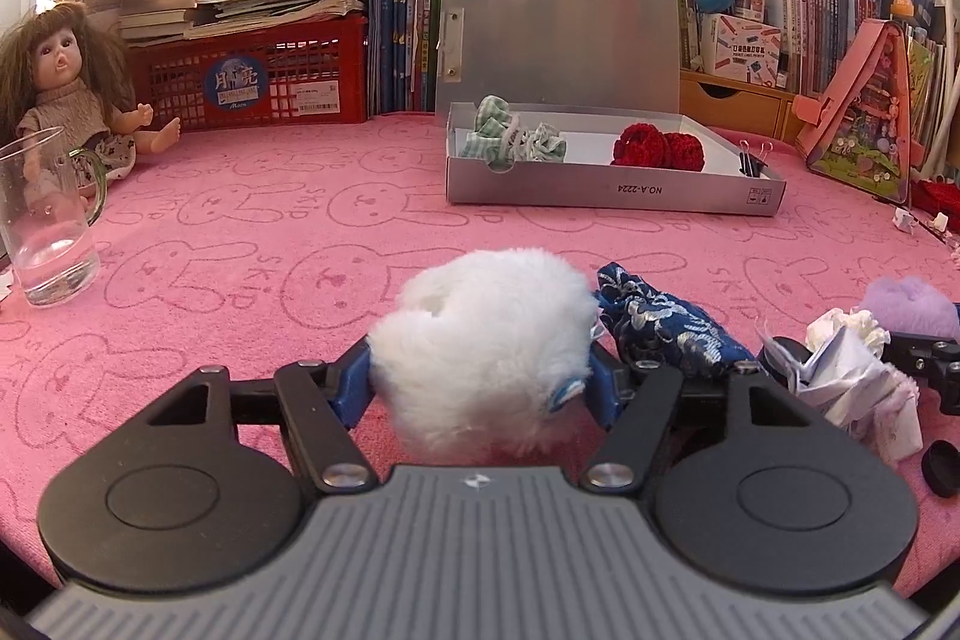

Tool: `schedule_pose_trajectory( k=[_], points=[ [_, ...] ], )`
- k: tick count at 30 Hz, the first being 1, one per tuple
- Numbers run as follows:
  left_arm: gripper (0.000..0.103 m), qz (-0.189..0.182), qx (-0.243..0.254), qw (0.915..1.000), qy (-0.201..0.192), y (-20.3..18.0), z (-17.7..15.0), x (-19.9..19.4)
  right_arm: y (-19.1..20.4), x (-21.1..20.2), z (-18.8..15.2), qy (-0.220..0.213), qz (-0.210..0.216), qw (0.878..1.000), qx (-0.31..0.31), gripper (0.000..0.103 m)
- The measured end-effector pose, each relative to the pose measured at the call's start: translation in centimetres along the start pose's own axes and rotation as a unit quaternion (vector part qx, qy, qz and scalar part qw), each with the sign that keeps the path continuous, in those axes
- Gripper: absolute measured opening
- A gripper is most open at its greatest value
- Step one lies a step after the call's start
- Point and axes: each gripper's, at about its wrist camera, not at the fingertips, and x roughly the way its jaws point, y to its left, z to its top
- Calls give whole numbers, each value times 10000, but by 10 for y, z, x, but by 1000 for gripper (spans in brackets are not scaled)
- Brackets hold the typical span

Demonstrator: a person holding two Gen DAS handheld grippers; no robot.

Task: Organize objects
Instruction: 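Grasp the white pompom with left gripper while right grasps lilac plush heart, then carry pompom and plush heart into the grey box and open both grippers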

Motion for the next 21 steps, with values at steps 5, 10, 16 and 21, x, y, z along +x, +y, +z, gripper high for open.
schedule_pose_trajectory(
  k=[5, 10, 16, 21],
  points=[
    [72, 59, -18, 10000, -57, 2, 16, 2, -8, 3, 15, -45, -67, 9999, 135, 71],
    [72, 122, -65, 9998, -126, 6, 32, 8, -20, 14, 31, 103, -224, 9989, 401, 71],
    [72, 417, -48, 9991, -29, 14, 52, 25, -34, 31, 49, 266, -312, 9969, 667, 71],
    [72, 919, -60, 9954, 260, 26, 59, 49, -41, 48, 57, 401, -466, 9955, 720, 71]
  ],
)
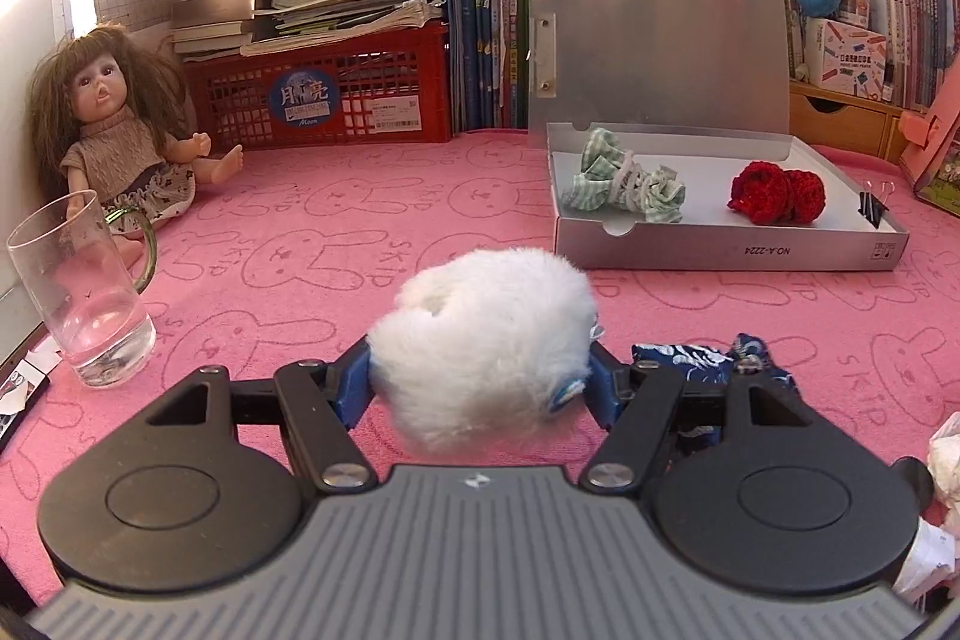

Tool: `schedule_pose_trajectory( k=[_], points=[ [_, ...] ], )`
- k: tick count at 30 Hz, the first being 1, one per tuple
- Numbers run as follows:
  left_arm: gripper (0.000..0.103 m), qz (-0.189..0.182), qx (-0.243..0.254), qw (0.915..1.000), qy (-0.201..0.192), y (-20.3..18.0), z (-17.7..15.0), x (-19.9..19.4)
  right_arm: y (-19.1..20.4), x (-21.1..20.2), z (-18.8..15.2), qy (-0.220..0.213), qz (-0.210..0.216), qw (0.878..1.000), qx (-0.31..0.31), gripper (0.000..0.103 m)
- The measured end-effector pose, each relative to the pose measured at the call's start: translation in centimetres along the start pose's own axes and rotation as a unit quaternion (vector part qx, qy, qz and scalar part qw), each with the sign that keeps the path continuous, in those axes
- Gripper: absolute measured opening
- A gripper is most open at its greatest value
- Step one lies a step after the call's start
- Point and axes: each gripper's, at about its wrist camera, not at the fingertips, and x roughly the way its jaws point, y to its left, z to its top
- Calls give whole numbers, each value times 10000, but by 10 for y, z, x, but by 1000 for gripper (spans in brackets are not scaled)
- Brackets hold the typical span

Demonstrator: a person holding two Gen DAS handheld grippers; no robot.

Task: Organize objects
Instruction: 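Carry pompom and plush heart into the grey box and open both grippers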

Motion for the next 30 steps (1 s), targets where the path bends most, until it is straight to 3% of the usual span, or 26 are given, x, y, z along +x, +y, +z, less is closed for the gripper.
schedule_pose_trajectory(
  k=[7, 23, 30],
  points=[
    [72, 86, -90, 9998, -147, 11, 12, 6, -3, 12, 12, 43, 109, 9999, 65, 71],
    [72, -882, -272, 9944, -508, -20, 99, 43, -17, 50, 88, 12, 537, 9973, 495, 71],
    [72, -857, -408, 9949, -327, -34, 126, 87, -25, 74, 117, 67, 648, 9952, 737, 71]
  ],
)
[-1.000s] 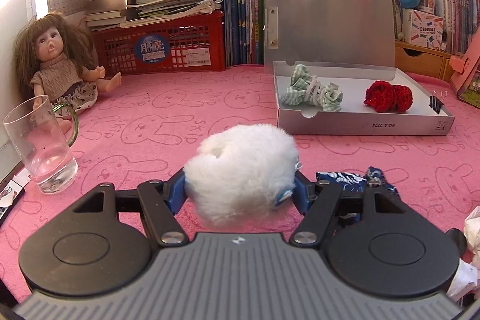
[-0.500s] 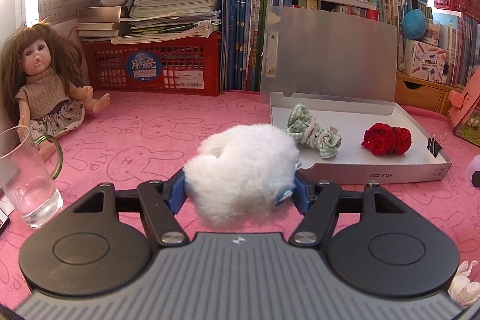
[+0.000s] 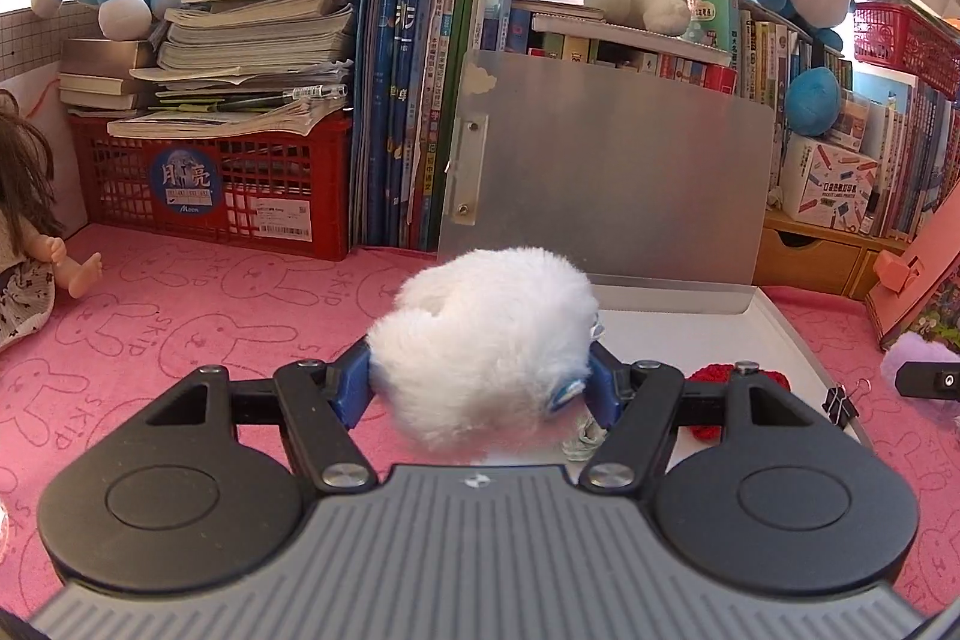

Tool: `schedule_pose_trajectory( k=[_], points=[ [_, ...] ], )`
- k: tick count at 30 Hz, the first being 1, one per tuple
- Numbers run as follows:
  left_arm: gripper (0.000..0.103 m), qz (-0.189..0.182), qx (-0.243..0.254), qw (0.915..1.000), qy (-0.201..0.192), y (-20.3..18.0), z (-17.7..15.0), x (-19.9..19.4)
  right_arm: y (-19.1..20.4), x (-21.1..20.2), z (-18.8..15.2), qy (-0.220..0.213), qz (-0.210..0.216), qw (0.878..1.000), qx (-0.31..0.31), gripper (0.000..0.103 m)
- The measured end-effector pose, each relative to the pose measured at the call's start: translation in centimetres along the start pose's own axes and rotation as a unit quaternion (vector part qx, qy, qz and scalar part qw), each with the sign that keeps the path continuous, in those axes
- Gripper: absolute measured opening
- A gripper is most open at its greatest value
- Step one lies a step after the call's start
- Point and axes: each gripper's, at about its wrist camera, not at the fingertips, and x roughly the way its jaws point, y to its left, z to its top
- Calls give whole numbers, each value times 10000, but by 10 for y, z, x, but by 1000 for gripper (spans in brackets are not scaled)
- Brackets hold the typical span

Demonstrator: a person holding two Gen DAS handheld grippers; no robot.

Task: Organize objects
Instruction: 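Carry pompom and plush heart into the grey box and open both grippers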

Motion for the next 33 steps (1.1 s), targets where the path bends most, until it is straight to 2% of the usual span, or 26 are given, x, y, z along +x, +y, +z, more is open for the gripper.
schedule_pose_trajectory(
  k=[7, 18, 26, 29, 30, 33],
  points=[
    [72, 18, 231, 9994, 239, -7, 11, 54, -3, 38, 26, 93, 5, 9999, 90, 72],
    [72, -191, 725, 9963, 420, -29, 19, 125, 8, 110, 47, 280, -19, 9996, 47, 72],
    [72, -179, 867, 9940, 645, -35, 11, 158, 21, 155, 40, 463, -169, 9985, -235, 72],
    [73, -212, 887, 9934, 700, -34, 9, 160, 28, 163, 33, 461, -260, 9980, -350, 79],
    [74, -228, 932, 9930, 691, -35, 8, 159, 30, 164, 32, 452, -263, 9979, -381, 80],
    [87, -163, 1026, 9929, 574, -36, 8, 151, 33, 160, 31, 437, -277, 9980, -366, 84]
  ],
)
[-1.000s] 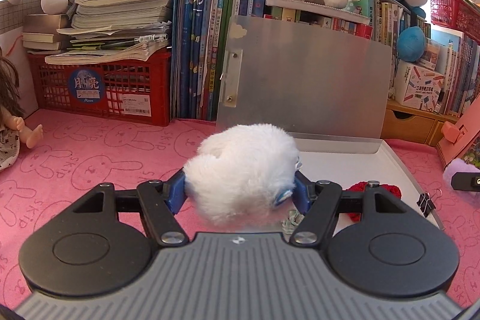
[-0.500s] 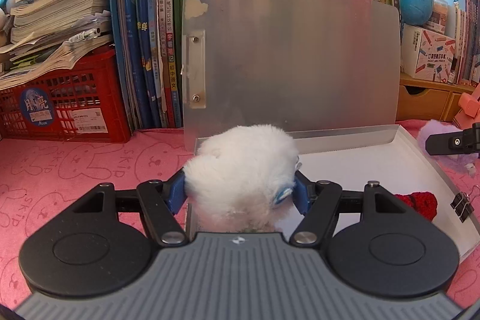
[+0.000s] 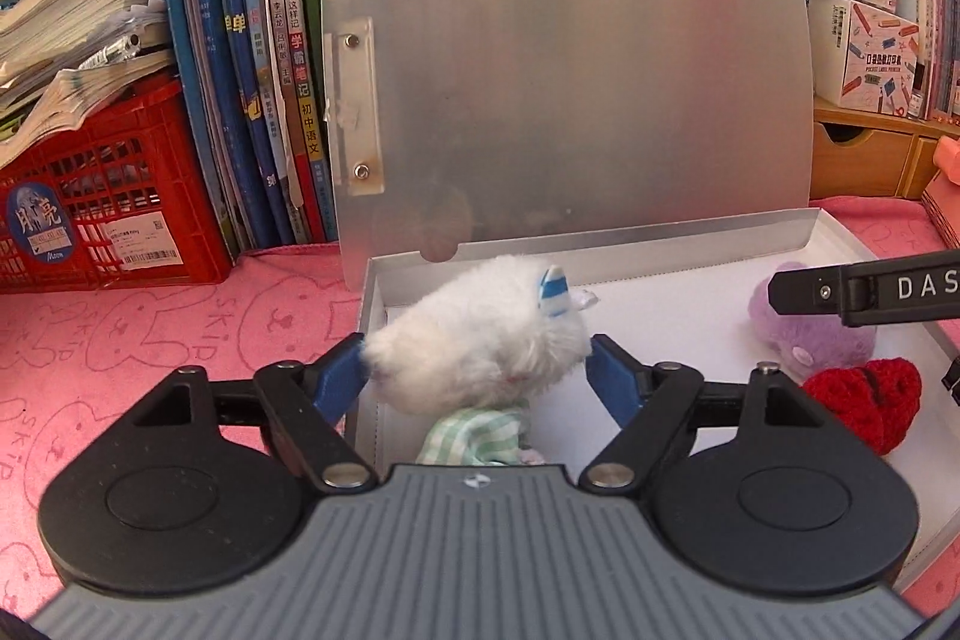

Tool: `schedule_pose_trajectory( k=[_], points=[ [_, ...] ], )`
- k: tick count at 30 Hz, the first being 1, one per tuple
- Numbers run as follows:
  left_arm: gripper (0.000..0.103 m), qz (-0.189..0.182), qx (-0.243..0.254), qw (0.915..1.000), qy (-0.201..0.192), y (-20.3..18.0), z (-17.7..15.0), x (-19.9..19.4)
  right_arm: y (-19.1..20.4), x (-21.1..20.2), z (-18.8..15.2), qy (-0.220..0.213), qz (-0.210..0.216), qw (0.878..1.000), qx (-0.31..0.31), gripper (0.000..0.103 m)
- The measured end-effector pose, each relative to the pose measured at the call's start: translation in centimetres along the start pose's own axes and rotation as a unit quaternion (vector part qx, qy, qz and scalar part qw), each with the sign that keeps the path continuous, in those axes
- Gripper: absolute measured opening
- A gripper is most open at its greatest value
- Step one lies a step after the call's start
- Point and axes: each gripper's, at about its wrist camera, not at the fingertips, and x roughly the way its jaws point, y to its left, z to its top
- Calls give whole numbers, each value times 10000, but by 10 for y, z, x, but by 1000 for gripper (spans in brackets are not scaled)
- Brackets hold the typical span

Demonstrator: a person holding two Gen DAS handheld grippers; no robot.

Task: Organize objects
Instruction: 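Carry pompom and plush heart into the grey box and open both grippers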

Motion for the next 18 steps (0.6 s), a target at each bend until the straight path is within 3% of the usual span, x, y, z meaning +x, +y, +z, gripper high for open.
schedule_pose_trajectory(
  k=[10, 18],
  points=[
    [93, -25, -121, 9994, -333, 2, 2, -66, 0, -70, -3, -350, 122, 9993, 76, 89],
    [95, -235, 184, 9979, -577, -20, -26, -150, 5, -148, -41, -690, 370, 9964, -337, 93]
  ],
)
